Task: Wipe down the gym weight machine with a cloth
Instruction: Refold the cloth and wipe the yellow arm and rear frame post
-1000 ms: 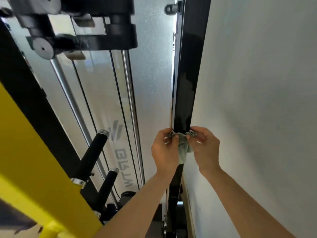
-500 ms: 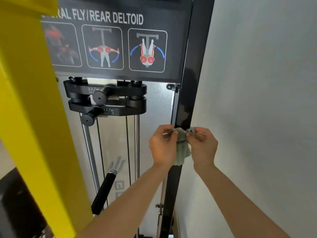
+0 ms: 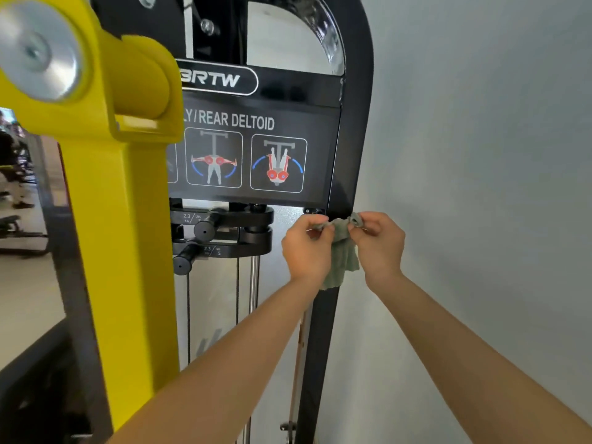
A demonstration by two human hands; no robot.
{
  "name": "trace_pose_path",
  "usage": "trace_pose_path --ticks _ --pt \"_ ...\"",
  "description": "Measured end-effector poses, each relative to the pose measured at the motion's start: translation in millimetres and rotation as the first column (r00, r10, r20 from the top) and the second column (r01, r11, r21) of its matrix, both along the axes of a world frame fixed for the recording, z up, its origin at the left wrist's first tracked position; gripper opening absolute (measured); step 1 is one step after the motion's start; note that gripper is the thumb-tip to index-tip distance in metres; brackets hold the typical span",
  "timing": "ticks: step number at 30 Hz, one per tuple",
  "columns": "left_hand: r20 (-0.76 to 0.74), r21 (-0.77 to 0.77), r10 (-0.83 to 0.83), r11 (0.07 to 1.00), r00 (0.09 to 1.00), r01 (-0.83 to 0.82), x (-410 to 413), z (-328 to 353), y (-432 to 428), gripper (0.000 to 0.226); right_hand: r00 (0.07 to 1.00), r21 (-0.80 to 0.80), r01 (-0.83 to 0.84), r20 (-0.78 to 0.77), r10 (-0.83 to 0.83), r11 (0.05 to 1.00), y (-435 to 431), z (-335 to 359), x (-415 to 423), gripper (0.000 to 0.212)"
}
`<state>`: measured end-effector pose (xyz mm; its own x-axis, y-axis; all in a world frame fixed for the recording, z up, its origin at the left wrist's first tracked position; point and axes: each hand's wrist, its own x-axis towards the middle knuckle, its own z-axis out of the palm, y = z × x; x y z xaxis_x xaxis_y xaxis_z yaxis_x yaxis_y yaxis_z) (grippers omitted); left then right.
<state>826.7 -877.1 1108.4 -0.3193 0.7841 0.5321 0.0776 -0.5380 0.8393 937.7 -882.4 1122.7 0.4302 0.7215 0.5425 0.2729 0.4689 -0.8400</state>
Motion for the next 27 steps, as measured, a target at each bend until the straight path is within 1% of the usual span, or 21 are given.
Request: trace_pose_path --ticks 3,5,6,7,10,13,15,18,20,22,24,26,27 --pt "0.036 0.018 -0.075 0.997 0.997 0.074 -4.8 6.4 -9.7 0.015 0.995 0.005 -0.087 -0.052 0.087 0.996 -14.3 11.4 2.6 0.016" --pt "0.098 -0.012 -0.145 0.989 0.985 0.147 -8.1 1.2 -20.1 0.014 0.982 0.006 -0.169 -0.086 0.169 0.986 -33.0 10.6 1.7 0.016" --pt "0.132 -0.041 -0.180 0.982 0.975 0.186 -10.2 -5.2 -27.4 0.010 0.976 0.006 -0.199 -0.084 0.199 0.980 -44.0 5.9 1.7 0.017" --pt "0.161 -0.068 -0.217 0.971 0.963 0.230 -12.9 -14.1 -36.7 0.004 0.971 -0.001 -0.229 -0.067 0.228 0.974 -55.8 -2.0 1.8 0.020" --pt "0.229 -0.181 -0.318 0.915 0.920 0.361 -23.8 -52.3 -81.7 0.010 0.945 -0.082 -0.327 0.004 0.328 0.941 -97.7 -45.4 -1.0 0.034" --pt "0.301 -0.243 -0.355 0.869 0.885 0.431 -38.7 -89.7 -139.6 0.006 0.919 -0.195 -0.388 -0.002 0.395 0.901 -143.4 -104.7 -13.3 0.051" --pt "0.311 -0.279 -0.315 0.872 0.897 0.403 -48.8 -117.2 -172.3 0.011 0.889 -0.242 -0.454 -0.063 0.453 0.857 -174.0 -143.0 -27.0 0.060" --pt "0.237 -0.308 -0.247 0.898 0.940 0.313 -65.8 -159.4 -221.1 0.018 0.857 -0.294 -0.515 -0.176 0.484 0.805 -213.4 -185.5 -52.0 0.064" --pt "0.228 -0.327 -0.193 0.908 0.954 0.262 -78.5 -187.3 -250.8 0.032 0.841 -0.338 -0.541 -0.230 0.490 0.770 -232.4 -208.3 -71.3 0.062" --pt "0.198 -0.361 -0.101 0.917 0.975 0.168 -91.0 -211.4 -273.2 0.042 0.821 -0.375 -0.571 -0.272 0.502 0.730 -244.8 -228.1 -89.9 0.063" --pt "0.193 -0.398 0.018 0.915 0.981 0.061 -104.3 -226.6 -289.8 0.040 0.808 -0.406 -0.586 -0.236 0.539 0.701 -252.5 -241.3 -107.4 0.063" --pt "0.209 -0.412 0.122 0.911 0.970 -0.026 -119.8 -232.7 -299.7 0.030 0.786 -0.409 -0.605 -0.173 0.593 0.683 -254.6 -246.0 -123.4 0.063" --pt "0.179 -0.401 0.165 0.913 0.970 -0.081 -128.2 -234.5 -301.9 0.027 0.766 -0.403 -0.625 -0.151 0.625 0.669 -253.6 -246.7 -130.6 0.063"
